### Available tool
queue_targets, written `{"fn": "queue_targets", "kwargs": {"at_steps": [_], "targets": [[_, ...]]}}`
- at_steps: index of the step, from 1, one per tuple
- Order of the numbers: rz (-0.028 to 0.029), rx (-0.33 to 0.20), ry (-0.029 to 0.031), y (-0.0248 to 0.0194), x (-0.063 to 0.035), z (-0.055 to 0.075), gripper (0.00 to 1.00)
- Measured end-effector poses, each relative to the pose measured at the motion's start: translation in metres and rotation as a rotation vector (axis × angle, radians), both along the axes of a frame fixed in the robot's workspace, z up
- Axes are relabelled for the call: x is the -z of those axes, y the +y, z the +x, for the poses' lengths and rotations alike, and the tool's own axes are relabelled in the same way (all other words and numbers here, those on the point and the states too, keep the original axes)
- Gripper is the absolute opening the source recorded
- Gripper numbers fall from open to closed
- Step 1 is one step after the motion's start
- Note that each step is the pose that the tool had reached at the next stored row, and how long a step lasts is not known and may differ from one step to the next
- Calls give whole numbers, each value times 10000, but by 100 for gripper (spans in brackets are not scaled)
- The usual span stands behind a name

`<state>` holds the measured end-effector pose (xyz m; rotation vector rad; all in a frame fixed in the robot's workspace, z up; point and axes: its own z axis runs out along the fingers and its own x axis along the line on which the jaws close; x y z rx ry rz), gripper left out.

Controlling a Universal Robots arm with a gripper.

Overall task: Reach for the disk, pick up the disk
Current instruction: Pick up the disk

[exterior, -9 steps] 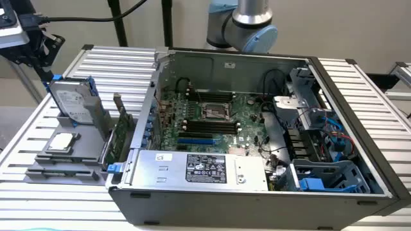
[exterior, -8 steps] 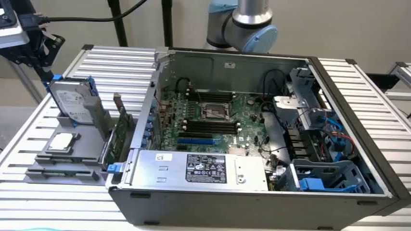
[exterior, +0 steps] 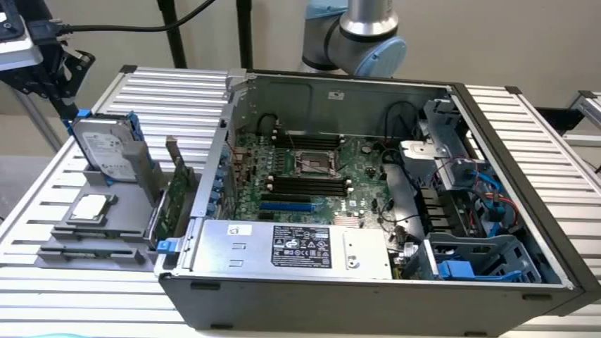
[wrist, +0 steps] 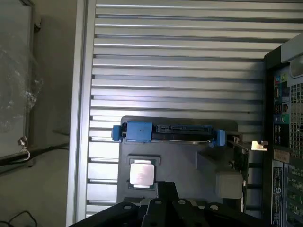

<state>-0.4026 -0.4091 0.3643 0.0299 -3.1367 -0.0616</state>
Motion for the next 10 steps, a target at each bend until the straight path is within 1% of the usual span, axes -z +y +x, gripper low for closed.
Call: {"fn": "queue_targets", "kwargs": {"at_steps": [4,6,8,10], "targets": [[5,1,2,3,1,-4,11],[10,1,-2,21,8,-15,11],[11,0,0,66,12,-39,11],[14,1,1,136,14,-64,11]]}}
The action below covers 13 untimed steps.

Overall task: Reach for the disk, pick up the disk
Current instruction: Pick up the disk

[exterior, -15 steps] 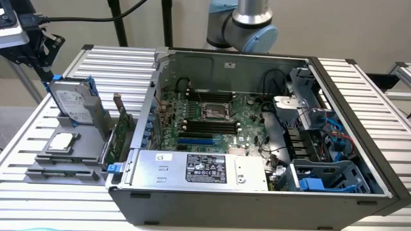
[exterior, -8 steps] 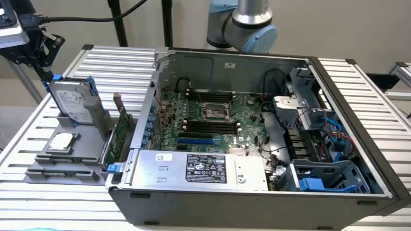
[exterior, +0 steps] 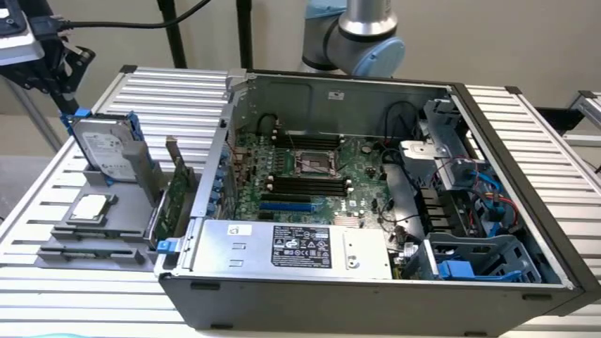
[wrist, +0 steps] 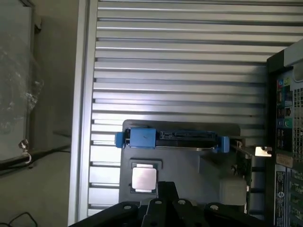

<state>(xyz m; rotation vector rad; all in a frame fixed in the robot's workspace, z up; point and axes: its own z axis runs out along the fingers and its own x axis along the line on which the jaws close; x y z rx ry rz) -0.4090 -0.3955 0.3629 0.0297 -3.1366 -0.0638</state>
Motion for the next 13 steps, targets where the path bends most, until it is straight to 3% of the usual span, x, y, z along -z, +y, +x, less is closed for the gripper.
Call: {"fn": "queue_targets", "kwargs": {"at_steps": [8,10,13], "targets": [[24,-1,-1,230,4,-100,11],[31,-2,0,353,5,-149,11],[32,-89,0,405,5,-157,11]]}}
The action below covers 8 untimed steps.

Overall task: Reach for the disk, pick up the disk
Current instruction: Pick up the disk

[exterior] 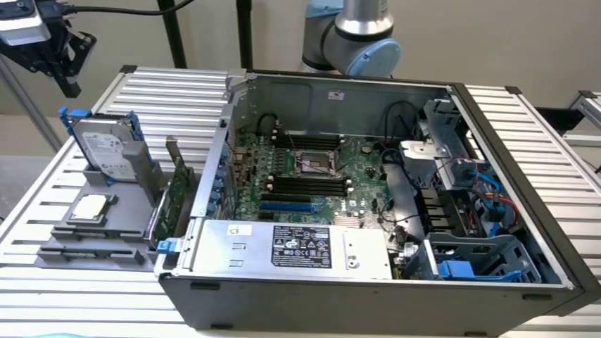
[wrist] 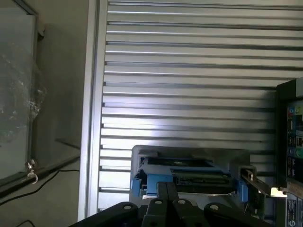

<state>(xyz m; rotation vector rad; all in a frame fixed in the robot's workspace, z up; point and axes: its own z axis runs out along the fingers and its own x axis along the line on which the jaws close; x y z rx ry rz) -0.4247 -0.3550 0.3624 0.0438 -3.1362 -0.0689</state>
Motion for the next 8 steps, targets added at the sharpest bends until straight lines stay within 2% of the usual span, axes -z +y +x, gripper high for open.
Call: {"fn": "queue_targets", "kwargs": {"at_steps": [8], "targets": [[1,-1342,0,9,0,0,11]]}}
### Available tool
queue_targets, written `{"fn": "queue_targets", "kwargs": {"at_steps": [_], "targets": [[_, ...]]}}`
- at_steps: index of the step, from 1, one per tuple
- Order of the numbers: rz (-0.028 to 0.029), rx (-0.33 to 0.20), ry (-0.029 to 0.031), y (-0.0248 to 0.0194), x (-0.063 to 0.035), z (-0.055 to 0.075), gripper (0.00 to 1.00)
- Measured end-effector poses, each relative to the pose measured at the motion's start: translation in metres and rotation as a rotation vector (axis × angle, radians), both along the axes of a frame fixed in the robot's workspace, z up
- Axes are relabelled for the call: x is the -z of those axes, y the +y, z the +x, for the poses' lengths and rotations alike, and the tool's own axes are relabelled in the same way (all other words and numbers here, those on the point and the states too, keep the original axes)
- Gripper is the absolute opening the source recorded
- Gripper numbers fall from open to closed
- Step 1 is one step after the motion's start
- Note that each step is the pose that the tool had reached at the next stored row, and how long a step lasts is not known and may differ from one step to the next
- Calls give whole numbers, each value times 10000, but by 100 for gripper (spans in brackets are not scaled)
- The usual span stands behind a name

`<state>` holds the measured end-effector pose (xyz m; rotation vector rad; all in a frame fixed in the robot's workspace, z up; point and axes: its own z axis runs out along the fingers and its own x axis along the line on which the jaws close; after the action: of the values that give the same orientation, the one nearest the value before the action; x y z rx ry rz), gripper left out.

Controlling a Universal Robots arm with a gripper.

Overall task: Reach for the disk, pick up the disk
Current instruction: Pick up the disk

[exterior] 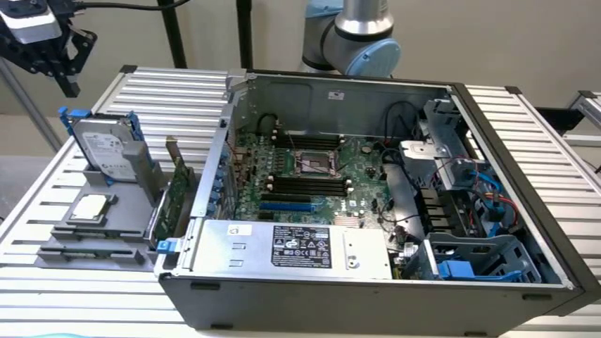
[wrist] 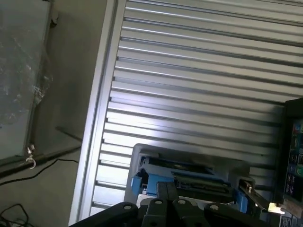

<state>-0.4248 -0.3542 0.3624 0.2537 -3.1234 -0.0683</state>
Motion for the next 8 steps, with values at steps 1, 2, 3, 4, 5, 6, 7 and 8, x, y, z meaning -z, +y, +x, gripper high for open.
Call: {"fn": "queue_targets", "kwargs": {"at_steps": [1,2,3,4,5,6,7,8], "targets": [[0,-180,0,0,0,0,11],[0,-359,-1,0,0,0,11],[0,-550,0,0,0,0,11],[0,-732,-1,0,0,0,11],[0,-915,0,0,0,0,11],[0,-1091,0,0,0,0,11],[0,-1281,0,0,0,0,11],[0,-1461,0,0,0,0,11]]}}
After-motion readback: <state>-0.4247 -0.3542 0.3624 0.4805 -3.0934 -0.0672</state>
